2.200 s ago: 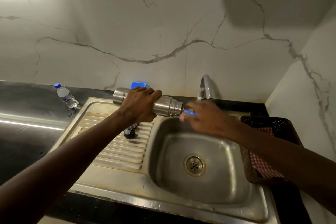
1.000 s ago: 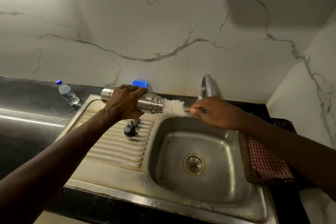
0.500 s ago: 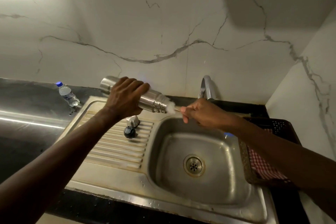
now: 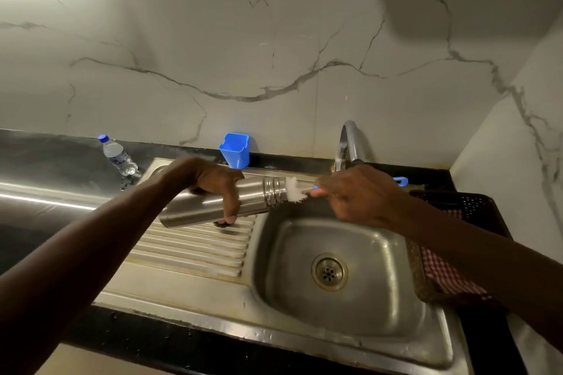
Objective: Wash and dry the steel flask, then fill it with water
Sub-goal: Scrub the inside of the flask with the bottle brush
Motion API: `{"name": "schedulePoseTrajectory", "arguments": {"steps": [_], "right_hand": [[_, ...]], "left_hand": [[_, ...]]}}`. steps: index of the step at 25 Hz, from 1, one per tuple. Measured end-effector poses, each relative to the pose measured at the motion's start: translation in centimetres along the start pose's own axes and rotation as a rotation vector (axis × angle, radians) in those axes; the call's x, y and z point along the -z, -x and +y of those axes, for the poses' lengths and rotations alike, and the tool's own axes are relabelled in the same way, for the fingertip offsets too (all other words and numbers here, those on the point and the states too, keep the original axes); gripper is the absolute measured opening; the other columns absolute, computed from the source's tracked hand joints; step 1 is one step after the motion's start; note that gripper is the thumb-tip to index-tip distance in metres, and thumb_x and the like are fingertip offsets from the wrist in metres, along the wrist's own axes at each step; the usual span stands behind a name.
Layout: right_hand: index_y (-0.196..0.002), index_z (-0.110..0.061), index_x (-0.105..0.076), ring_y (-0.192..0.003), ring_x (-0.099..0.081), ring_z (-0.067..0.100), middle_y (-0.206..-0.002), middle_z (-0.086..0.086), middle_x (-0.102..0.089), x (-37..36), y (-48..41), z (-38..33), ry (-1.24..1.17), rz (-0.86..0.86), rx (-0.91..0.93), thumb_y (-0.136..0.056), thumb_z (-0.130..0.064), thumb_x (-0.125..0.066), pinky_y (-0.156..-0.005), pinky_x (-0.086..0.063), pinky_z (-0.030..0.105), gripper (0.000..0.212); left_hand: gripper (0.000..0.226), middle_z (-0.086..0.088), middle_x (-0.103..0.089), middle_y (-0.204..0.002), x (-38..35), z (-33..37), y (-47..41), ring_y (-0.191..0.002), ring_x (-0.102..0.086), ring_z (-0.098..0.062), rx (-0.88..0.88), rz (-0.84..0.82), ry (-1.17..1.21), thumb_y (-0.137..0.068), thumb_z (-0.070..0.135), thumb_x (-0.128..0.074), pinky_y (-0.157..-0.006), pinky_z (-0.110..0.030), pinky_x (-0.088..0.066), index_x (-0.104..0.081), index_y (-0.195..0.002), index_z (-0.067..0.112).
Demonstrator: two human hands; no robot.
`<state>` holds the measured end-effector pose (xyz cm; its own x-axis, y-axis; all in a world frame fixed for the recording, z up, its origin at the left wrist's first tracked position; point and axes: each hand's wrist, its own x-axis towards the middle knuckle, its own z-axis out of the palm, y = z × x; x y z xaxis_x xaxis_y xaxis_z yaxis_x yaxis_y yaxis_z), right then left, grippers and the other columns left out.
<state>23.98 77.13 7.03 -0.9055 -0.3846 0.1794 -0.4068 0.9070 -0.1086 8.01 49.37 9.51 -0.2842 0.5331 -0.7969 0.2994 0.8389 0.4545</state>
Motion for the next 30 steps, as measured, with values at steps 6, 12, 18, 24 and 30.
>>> {"name": "schedulePoseTrajectory", "arguments": {"steps": [6, 12, 18, 24, 30], "right_hand": [[-0.084, -0.011, -0.077, -0.039, -0.039, 0.004, -0.053, -0.009, -0.05, -1.1, -1.3, -1.0, -0.752, -0.053, -0.466, -0.105, -0.032, -0.058, -0.045, -0.032, 0.018, 0.035], [-0.094, -0.006, -0.064, -0.039, -0.018, 0.008, -0.058, -0.003, -0.021, 1.4, 0.9, 0.3, -1.418, -0.354, -0.819, -0.108, -0.04, -0.045, -0.035, -0.019, 0.018, 0.041], [-0.095, -0.004, -0.072, -0.036, -0.026, 0.007, -0.046, -0.008, -0.034, 2.0, 0.8, -0.5, -1.219, -0.231, -0.742, -0.106, -0.039, -0.054, -0.036, -0.024, 0.02, 0.041], [-0.11, -0.018, -0.068, -0.08, -0.065, 0.02, -0.092, 0.003, -0.071, -0.3, -0.7, -2.3, -0.015, -0.051, -0.31, -0.103, -0.028, -0.046, -0.075, -0.051, 0.033, 0.026], [-0.116, -0.018, -0.061, -0.07, -0.062, 0.027, -0.091, 0.007, -0.068, 2.1, 2.6, 0.3, 0.288, -0.036, -0.213, -0.103, -0.034, -0.045, -0.06, -0.037, 0.032, 0.025]], "left_hand": [[0.047, -0.009, -0.072, -0.105, -2.8, 1.8, -4.1, -0.094, -0.068, -0.028, -0.46, 1.364, -0.937, -0.073, 0.03, -0.076, -0.09, -0.044, -0.053, -0.067, -0.116, 0.013], [0.044, -0.013, -0.072, -0.112, -1.5, 0.7, -5.7, -0.102, -0.068, -0.033, -0.603, 1.743, -0.954, -0.083, 0.025, -0.078, -0.098, -0.053, -0.049, -0.059, -0.12, 0.012], [0.051, -0.012, -0.071, -0.113, -1.1, 1.3, -5.9, -0.102, -0.067, -0.033, -0.697, 1.614, -0.982, -0.077, 0.03, -0.081, -0.098, -0.053, -0.048, -0.059, -0.12, 0.015], [0.059, 0.002, -0.073, -0.098, -1.1, 3.5, -5.4, -0.086, -0.068, -0.02, -0.509, 1.189, -0.785, -0.059, 0.031, -0.08, -0.087, -0.042, -0.054, -0.065, -0.116, 0.024], [0.061, 0.006, -0.073, -0.096, 0.6, 2.2, -3.6, -0.087, -0.07, -0.012, -0.279, 0.614, -0.448, -0.058, 0.013, -0.089, -0.077, -0.026, -0.052, -0.065, -0.114, 0.023]]}}
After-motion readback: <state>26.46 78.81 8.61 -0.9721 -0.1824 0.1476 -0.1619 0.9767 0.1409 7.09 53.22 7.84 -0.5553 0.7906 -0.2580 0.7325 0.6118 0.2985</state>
